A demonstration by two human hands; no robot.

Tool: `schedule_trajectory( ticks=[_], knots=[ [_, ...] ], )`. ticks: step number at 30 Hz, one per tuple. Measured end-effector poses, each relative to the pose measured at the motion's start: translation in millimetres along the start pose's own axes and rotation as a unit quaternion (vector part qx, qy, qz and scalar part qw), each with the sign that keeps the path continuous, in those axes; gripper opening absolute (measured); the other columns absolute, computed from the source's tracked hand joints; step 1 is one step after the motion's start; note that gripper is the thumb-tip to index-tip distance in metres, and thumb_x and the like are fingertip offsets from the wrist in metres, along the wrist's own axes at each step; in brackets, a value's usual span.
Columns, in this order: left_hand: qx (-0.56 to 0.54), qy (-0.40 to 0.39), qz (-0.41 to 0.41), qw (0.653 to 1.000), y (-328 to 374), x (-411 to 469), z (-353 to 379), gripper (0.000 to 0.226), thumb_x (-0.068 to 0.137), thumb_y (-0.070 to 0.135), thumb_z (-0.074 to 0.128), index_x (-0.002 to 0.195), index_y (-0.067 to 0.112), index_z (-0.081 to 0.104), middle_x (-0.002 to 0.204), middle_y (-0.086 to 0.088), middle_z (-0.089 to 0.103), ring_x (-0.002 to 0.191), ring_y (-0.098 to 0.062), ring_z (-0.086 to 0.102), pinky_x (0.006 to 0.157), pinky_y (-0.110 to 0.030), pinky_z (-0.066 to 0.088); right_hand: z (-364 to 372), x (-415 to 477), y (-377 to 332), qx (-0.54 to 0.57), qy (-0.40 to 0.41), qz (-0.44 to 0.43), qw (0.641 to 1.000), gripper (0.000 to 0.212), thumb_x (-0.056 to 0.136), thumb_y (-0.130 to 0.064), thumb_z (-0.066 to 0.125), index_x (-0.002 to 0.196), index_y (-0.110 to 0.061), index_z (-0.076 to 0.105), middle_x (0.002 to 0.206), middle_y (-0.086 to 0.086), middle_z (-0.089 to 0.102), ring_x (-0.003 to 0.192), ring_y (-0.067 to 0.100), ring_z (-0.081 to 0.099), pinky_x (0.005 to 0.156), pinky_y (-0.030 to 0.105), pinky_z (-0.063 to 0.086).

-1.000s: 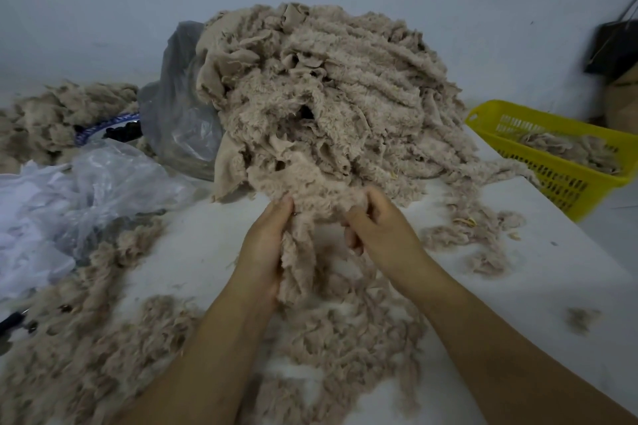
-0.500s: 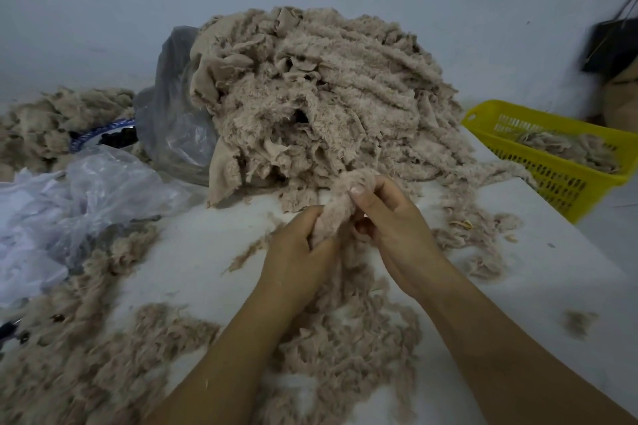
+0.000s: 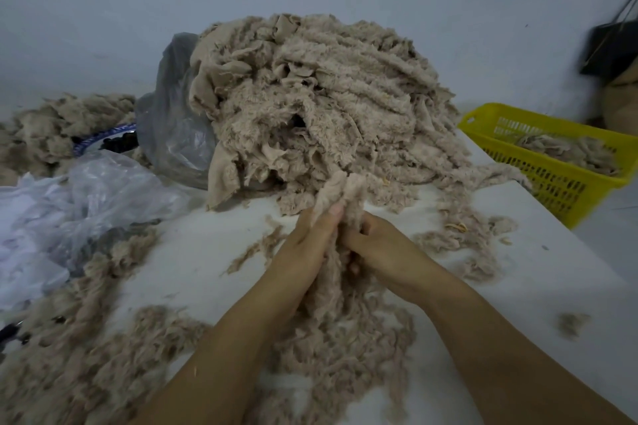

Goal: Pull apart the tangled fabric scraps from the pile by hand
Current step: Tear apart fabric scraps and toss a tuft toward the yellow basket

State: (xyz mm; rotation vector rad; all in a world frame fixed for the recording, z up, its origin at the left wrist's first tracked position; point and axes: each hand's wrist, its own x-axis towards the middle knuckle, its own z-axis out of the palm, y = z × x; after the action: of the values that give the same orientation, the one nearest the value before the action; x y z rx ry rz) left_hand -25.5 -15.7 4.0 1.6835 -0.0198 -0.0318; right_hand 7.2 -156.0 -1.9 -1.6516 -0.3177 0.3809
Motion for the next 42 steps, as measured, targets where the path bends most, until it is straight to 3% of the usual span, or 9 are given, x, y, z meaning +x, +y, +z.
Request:
schedule_trajectory(
  ticks=[3,8,12,15,18,22,28,34,42],
  knots=[
    [0.037,-0.024,-0.019,0.999,13,0,8,0.017,0.09,0.071,0.046,0.08,0.08,0.055,0.134,0.046,0.042,0.126,0.021,0.039,0.107,-0.015,0.039,-8,-3,-5,0.134,-0.001,0.006,0.991,0.025,0.101,-0.016,0.05,0.08,-0.013,0.064,0.064,-0.001,0.057,0.061,0.012,0.054,0.055,0.024,0.044],
    [-0.034,-0.01,-0.08,0.996,10,17,6,0.06,0.091,0.068,0.048,0.136,0.03,0.059,0.145,0.001,0.055,0.131,-0.015,0.054,0.112,-0.041,0.042,-3,-7,-5,0.11,-0.059,0.003,0.992,0.011,0.097,-0.018,0.059,0.09,-0.012,0.063,0.073,-0.002,0.068,0.07,0.011,0.064,0.061,0.022,0.049],
    [-0.047,-0.028,-0.073,0.996,12,22,3,0.049,0.093,0.067,0.048,0.123,0.034,0.069,0.122,0.009,0.07,0.115,-0.01,0.064,0.1,-0.032,0.049,-8,2,-4,0.147,0.015,-0.033,0.988,0.015,0.099,-0.013,0.056,0.098,-0.012,0.071,0.087,0.007,0.073,0.072,0.013,0.069,0.056,0.019,0.05],
    [0.141,0.055,-0.002,0.988,6,40,-10,0.042,0.099,0.058,0.044,0.119,0.029,0.067,0.118,0.015,0.064,0.106,-0.004,0.059,0.081,-0.02,0.042,-47,5,-12,0.427,0.186,-0.119,0.877,0.023,0.097,-0.031,0.058,0.103,-0.01,0.064,0.09,0.006,0.067,0.073,0.013,0.067,0.058,0.022,0.053],
    [0.335,0.076,0.005,0.939,-9,64,-21,0.038,0.104,0.034,0.044,0.135,0.015,0.056,0.139,-0.005,0.053,0.124,-0.023,0.051,0.096,-0.032,0.042,-69,3,-6,0.553,0.293,-0.096,0.774,0.063,0.092,-0.055,0.057,0.127,-0.003,0.053,0.118,0.009,0.059,0.09,0.016,0.067,0.066,0.023,0.056],
    [0.495,0.086,-0.032,0.864,-26,85,-23,0.046,0.103,0.033,0.044,0.145,0.012,0.044,0.151,-0.011,0.036,0.137,-0.032,0.033,0.11,-0.04,0.03,-44,12,8,0.421,0.253,-0.034,0.87,0.055,0.098,-0.052,0.049,0.126,-0.006,0.053,0.124,0.006,0.064,0.08,0.015,0.07,0.068,0.026,0.057],
    [0.389,0.033,0.049,0.919,-4,72,-16,0.018,0.097,0.001,0.045,0.103,0.005,0.061,0.1,-0.016,0.057,0.098,-0.032,0.057,0.065,-0.028,0.031,-26,13,13,0.229,0.189,-0.006,0.955,0.033,0.102,-0.033,0.051,0.107,-0.005,0.068,0.098,0.01,0.075,0.073,0.017,0.07,0.064,0.025,0.056],
    [0.293,-0.118,0.257,0.913,15,20,14,0.02,0.098,0.014,0.05,0.11,0.007,0.064,0.096,0.007,0.051,0.083,0.0,0.046,0.072,-0.003,0.034,-20,13,6,0.214,0.116,0.029,0.969,0.03,0.094,-0.041,0.057,0.095,-0.013,0.068,0.08,0.003,0.073,0.075,0.012,0.071,0.07,0.029,0.055],
    [0.217,-0.1,0.163,0.957,-9,10,17,0.023,0.103,0.02,0.047,0.084,0.012,0.057,0.081,0.008,0.055,0.07,-0.004,0.051,0.064,-0.018,0.039,-20,4,1,0.256,0.126,0.016,0.958,0.029,0.1,-0.028,0.054,0.114,-0.005,0.063,0.097,0.02,0.066,0.082,0.026,0.065,0.066,0.034,0.052]
  ],
)
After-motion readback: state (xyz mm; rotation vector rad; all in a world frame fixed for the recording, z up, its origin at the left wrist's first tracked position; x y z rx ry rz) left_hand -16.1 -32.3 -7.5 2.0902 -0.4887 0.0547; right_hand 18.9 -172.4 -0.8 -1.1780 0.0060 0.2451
